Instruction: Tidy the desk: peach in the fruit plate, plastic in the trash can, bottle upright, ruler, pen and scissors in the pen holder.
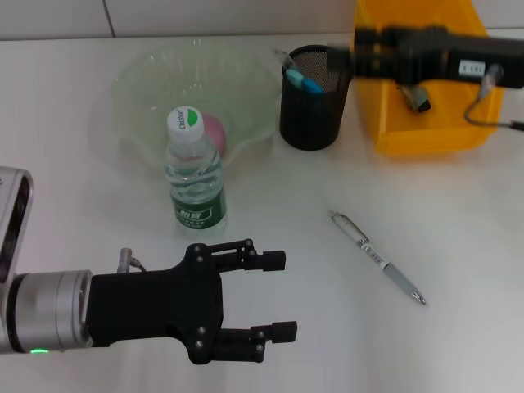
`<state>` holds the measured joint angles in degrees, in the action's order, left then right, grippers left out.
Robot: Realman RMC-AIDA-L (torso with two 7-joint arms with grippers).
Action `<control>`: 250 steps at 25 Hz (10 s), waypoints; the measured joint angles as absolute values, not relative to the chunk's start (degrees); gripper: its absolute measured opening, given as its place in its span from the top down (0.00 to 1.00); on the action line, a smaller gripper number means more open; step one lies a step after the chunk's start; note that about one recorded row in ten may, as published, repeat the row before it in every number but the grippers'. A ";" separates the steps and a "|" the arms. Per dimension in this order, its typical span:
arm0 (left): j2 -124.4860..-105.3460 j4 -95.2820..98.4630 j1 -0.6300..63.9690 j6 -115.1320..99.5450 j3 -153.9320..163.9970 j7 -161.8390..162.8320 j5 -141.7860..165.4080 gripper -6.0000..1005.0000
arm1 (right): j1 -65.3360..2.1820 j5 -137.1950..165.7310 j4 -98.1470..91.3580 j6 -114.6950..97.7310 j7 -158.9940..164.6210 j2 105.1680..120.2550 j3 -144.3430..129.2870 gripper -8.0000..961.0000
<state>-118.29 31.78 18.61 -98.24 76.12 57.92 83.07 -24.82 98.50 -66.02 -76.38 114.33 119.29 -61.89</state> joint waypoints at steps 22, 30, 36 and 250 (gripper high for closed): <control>-117.68 31.82 18.24 -98.17 76.43 57.42 83.32 0.23 | -40.84 149.13 -78.10 -95.46 162.60 119.41 -80.67 0.20; -117.66 31.82 18.10 -98.20 76.59 57.33 83.32 0.23 | -42.86 150.78 -71.78 -89.99 166.43 119.61 -88.95 0.24; -117.66 31.82 17.96 -98.14 76.60 57.30 83.32 0.23 | -44.54 150.78 -67.52 -86.68 167.21 119.71 -91.13 0.26; -116.90 32.63 17.91 -96.99 73.89 58.54 83.29 0.23 | -10.90 104.18 -43.51 -106.79 58.19 119.32 -48.51 0.13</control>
